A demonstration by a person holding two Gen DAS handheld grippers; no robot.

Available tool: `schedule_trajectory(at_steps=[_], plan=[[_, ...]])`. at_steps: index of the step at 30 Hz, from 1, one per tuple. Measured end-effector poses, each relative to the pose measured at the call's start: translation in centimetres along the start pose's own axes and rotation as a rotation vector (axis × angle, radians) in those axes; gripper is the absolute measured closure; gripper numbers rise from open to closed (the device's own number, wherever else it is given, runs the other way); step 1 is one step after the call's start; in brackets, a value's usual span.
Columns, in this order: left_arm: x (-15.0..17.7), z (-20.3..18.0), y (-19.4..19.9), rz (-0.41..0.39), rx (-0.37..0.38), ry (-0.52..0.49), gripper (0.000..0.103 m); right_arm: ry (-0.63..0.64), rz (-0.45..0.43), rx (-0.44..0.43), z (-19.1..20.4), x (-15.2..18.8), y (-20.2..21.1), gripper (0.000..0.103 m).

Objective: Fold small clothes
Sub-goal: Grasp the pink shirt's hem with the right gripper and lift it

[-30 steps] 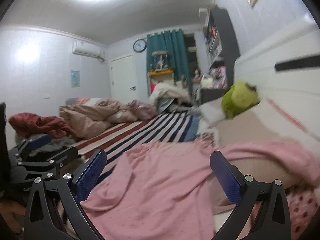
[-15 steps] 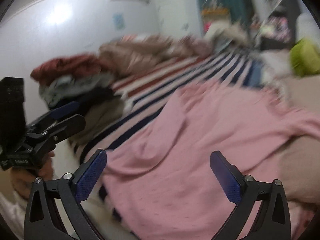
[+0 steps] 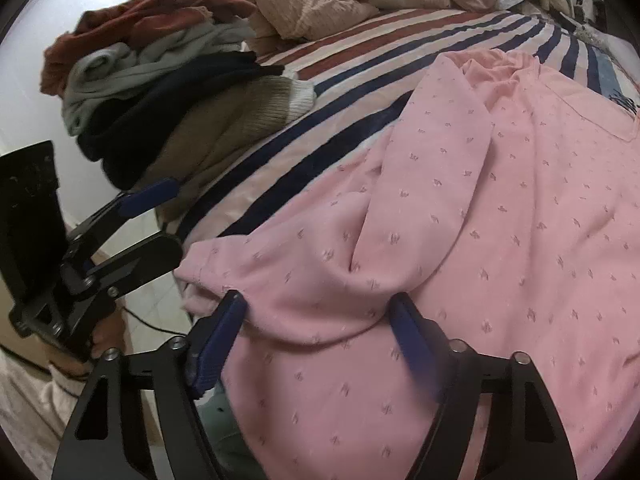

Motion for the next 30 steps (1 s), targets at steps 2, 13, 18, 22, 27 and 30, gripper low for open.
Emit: schedule_trajectory(at_steps=[2,13,18,22,27,30], plan=[[-0.2,0.2,0.0,-0.001,-0.006,0.011,0.001,-0.006,-0.011,0.062,-0.5,-0.4,-0.2,0.068],[-0.7,0.6,0.1,-0.007,0.010,-0.004,0.001,-0.053,-0.058,0.194,-5.1,1.6,5.1,0.099],[-0.7,0.6,0.1,-0.007,0.011,-0.013,0.001,-0.030,-0.047,0.425,-6.6,2.4,7.4,0.079],[-0.7,0.3,0.3,-0.008,0.018,-0.017,0.001,0.019,-0.114,0.265,-3.4,2.2,8.5,0.053],[-0.8,-0.2,0.6,-0.009,0.024,-0.022,0.001,0.155,0.028,0.212,-0.4,2.4,4.3,0.040],[-0.8,-0.4,1.0,-0.010,0.024,-0.030,0.001,0.189,0.068,0.279,-0.9,2.5,2.2,0.053]])
Point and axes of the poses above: each gripper's, at about its wrist camera, not at the fingertips, and y roughly against the way its jaws point, z to its left, x to its underside, the point moved 5 cm from there along -y, roughly the way its jaws point, and after that the axes turned 5 degrees about x, right-handed, at the moved point
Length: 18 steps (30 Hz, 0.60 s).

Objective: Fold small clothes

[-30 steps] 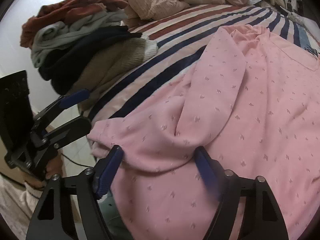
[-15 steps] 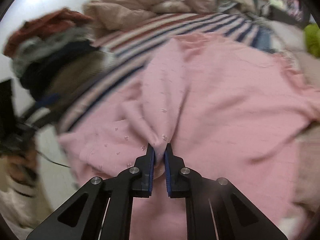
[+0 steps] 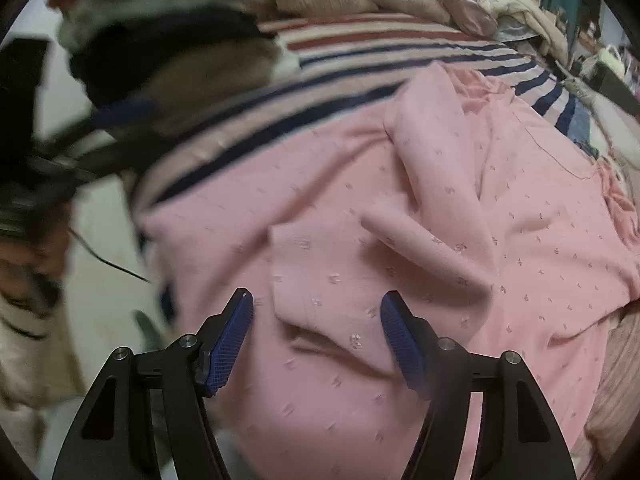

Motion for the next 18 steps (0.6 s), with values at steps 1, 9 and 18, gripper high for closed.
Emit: schedule_trajectory(at_steps=[1,9,18], plan=[[0.0,-0.1,0.2,0.002,-0.003,-0.006,0.001,0.003,-0.007,0.039,-0.3,-0.1,-0.2,0.076],[-0.1,-0.7,-0.6,0.017,-0.005,-0.035,0.001,-0.037,-0.189,0.151,-3.0,-0.2,8.2,0.099],[1.5,-1.4,-5.5,0.133,0.044,-0.042,0.019,-0.217,-0.244,0.172,-7.7,7.4,15.4,0.099]])
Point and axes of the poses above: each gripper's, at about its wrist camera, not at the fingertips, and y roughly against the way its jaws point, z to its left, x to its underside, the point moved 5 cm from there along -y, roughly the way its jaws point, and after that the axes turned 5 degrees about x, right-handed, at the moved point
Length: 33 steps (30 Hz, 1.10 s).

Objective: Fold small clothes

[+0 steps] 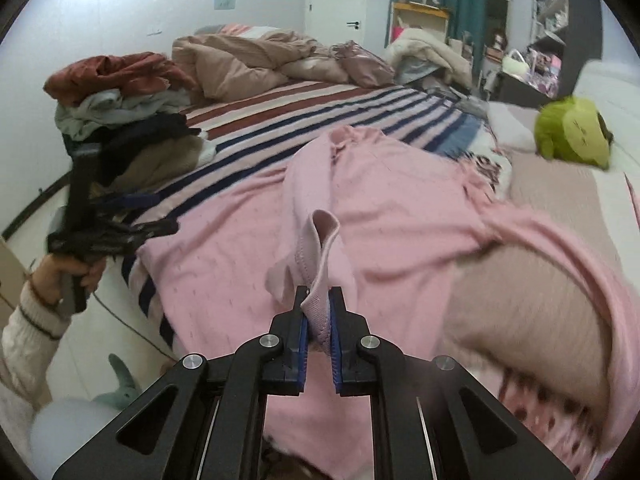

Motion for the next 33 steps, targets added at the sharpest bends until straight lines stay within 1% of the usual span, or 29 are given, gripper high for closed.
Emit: schedule_trajectory(at_steps=[1,2,4,5,6,7,8,9,10,11,12,13,15,17,20,21,23,25,26,28,29,31,33], plan=[[0.3,0.1,-1.0,0.031,-0.003,0.010,0.028,-0.029,0.009,-0.002,-0.7,1.0,0.0,0.099],[0.7,0.1,-1.7,0.053,-0.007,0.014,0.033,-0.054,0.023,-0.003,-1.2,1.9,-0.2,0.099],[1.1,-0.3,-2.3,0.049,-0.044,-0.007,0.038,-0.099,0.072,0.019,-2.5,4.1,-1.3,0.098],[1.1,-0.6,-2.2,0.043,-0.051,-0.017,0.042,-0.115,0.096,0.026,-3.0,4.9,-1.9,0.097],[1.1,-0.8,-2.1,0.043,-0.047,-0.017,0.050,-0.135,0.132,0.008,-3.5,6.0,-2.6,0.094],[1.0,-1.0,-1.9,0.046,-0.046,-0.019,0.052,-0.147,0.152,-0.009,-3.3,6.5,-3.2,0.094],[1.1,-1.1,-1.9,0.050,-0.053,-0.029,0.052,-0.154,0.161,-0.021,-3.3,6.9,-3.4,0.090],[1.0,-1.2,-1.9,0.054,-0.062,-0.039,0.052,-0.161,0.159,-0.032,-3.4,7.2,-3.4,0.076],[0.8,-1.2,-1.7,0.055,-0.074,-0.055,0.049,-0.164,0.146,-0.030,-3.5,7.1,-3.1,0.061],[0.6,-1.2,-1.7,0.057,-0.080,-0.065,0.045,-0.165,0.125,-0.024,-3.6,6.9,-2.7,0.056],[0.3,-1.1,-1.5,0.055,-0.082,-0.075,0.037,-0.165,0.090,-0.021,-3.8,6.4,-2.0,0.053],[-0.3,-1.2,-1.2,0.045,-0.077,-0.085,0.035,-0.166,0.072,-0.021,-4.0,6.1,-1.5,0.053],[-1.8,-1.1,-0.6,0.024,-0.065,-0.101,0.034,-0.173,0.030,-0.032,-4.5,4.7,-0.7,0.053],[-4.4,-1.4,-0.5,0.000,-0.080,-0.141,0.031,-0.169,0.010,-0.037,-4.7,3.3,-0.5,0.052],[-7.5,-1.5,-2.1,0.014,-0.089,-0.193,0.030,-0.143,-0.031,-0.067,-4.7,0.6,-1.3,0.048],[-8.7,-1.4,-3.5,0.038,-0.078,-0.202,0.030,-0.143,-0.035,-0.074,-4.9,-0.5,-2.2,0.047],[-10.0,-1.1,-5.7,0.088,-0.074,-0.209,0.030,-0.152,-0.024,-0.088,-5.1,-1.9,-4.2,0.047],[-11.2,-0.7,-9.1,0.150,-0.061,-0.219,0.032,-0.161,-0.004,-0.114,-5.4,-3.8,-7.1,0.047],[-11.6,-0.6,-10.5,0.178,-0.040,-0.214,0.033,-0.160,0.004,-0.121,-5.6,-4.6,-8.3,0.047],[-12.0,-0.1,-13.1,0.233,0.019,-0.181,0.038,-0.151,0.030,-0.134,-6.0,-6.5,-11.7,0.047],[-12.1,0.0,-13.9,0.249,0.031,-0.171,0.040,-0.149,0.044,-0.134,-6.2,-7.3,-13.2,0.047],[-12.5,0.3,-16.2,0.281,0.030,-0.166,0.050,-0.159,0.082,-0.150,-6.7,-8.7,-16.9,0.048],[-13.1,0.4,-17.4,0.286,0.034,-0.164,0.051,-0.165,0.115,-0.191,-6.5,-9.9,-20.5,0.050]])
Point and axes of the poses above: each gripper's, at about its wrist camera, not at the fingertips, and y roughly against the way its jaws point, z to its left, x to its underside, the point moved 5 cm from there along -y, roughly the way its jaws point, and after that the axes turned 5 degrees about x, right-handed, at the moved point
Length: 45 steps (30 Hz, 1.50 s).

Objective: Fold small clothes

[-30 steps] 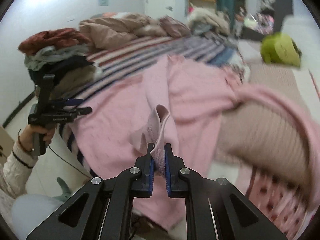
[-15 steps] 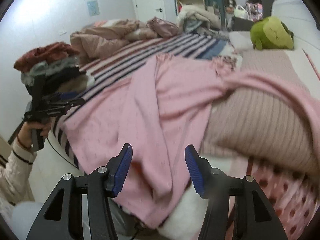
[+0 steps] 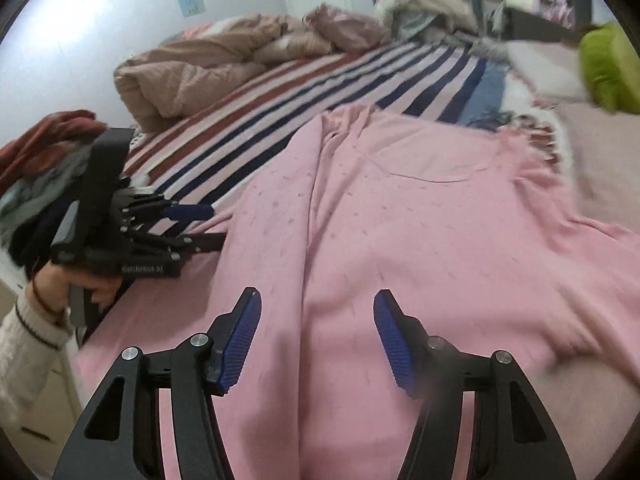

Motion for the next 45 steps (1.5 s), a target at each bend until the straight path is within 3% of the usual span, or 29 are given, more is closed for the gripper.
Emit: schedule_trajectory(at_steps=[2,3,4,5,6,9,11,13,16,19,20,22,24,25,29,31,34,35,36,37,39,45], plan=[[-0.7,0.1,-0.5,-0.009,0.017,0.002,0.059,0.003,0.024,-0.041,0.2,-0.9,-2.3,0.051],[-1.1,0.1,-0.7,-0.010,0.024,0.004,0.072,0.005,0.040,-0.087,0.7,-1.2,-3.6,0.055],[-1.2,0.2,-0.8,-0.011,0.021,0.003,0.091,0.009,0.055,-0.129,1.3,-1.4,-4.5,0.066],[-1.3,0.2,-0.8,-0.009,0.010,-0.002,0.095,0.021,0.070,-0.156,1.9,-1.5,-5.2,0.078],[-1.4,0.4,-0.5,-0.018,-0.011,-0.011,0.097,0.045,0.082,-0.137,2.5,-1.4,-5.8,0.098],[-1.5,1.4,0.9,-0.065,-0.137,-0.034,0.098,0.082,0.061,-0.016,3.5,-1.2,-5.8,0.098],[-1.2,2.4,1.6,-0.074,-0.135,-0.009,0.098,0.067,0.028,0.021,3.5,-1.4,-4.9,0.099],[-0.5,3.6,1.7,-0.062,-0.198,-0.009,0.098,0.044,0.018,0.069,2.9,-1.3,-4.4,0.100],[0.3,4.7,1.3,-0.049,-0.166,0.036,0.097,0.007,0.053,0.133,1.4,-0.5,-4.7,0.101],[0.7,4.5,1.4,-0.054,-0.183,0.017,0.096,-0.021,0.073,0.164,0.6,0.1,-4.8,0.100],[0.6,4.4,1.3,-0.051,-0.186,0.016,0.094,-0.023,0.064,0.189,0.6,-0.1,-4.5,0.100],[0.7,4.4,1.8,-0.049,-0.183,0.020,0.080,-0.012,0.040,0.220,0.9,-0.5,-3.2,0.093],[0.8,4.1,3.3,-0.083,-0.162,0.027,0.067,-0.010,0.020,0.158,1.4,-0.7,-1.1,0.090],[1.1,3.7,4.2,-0.102,-0.150,0.028,0.062,-0.008,0.017,0.132,1.7,-0.4,-0.1,0.082],[1.8,2.6,7.9,-0.184,-0.110,0.043,0.055,0.044,0.014,0.053,4.2,2.2,4.0,0.062],[2.4,1.8,9.2,-0.207,-0.085,0.050,0.052,0.075,0.054,0.018,6.0,4.5,4.4,0.040],[2.9,0.7,9.4,-0.206,-0.066,0.044,0.052,0.148,0.125,0.054,7.9,7.8,2.9,0.038],[2.9,0.5,9.2,-0.199,-0.068,0.042,0.052,0.175,0.136,0.106,8.1,8.7,2.2,0.040],[3.0,0.3,9.0,-0.191,-0.071,0.040,0.052,0.185,0.136,0.140,8.2,9.2,1.7,0.056],[3.2,0.0,8.9,-0.183,-0.072,0.037,0.052,0.184,0.128,0.159,8.1,9.3,1.5,0.082],[3.7,-0.1,9.1,-0.174,-0.082,0.025,0.052,0.150,0.099,0.160,7.8,8.9,2.1,0.099],[4.2,0.7,8.8,-0.147,-0.126,0.022,0.052,-0.023,0.007,0.100,3.1,6.0,5.3,0.103]])
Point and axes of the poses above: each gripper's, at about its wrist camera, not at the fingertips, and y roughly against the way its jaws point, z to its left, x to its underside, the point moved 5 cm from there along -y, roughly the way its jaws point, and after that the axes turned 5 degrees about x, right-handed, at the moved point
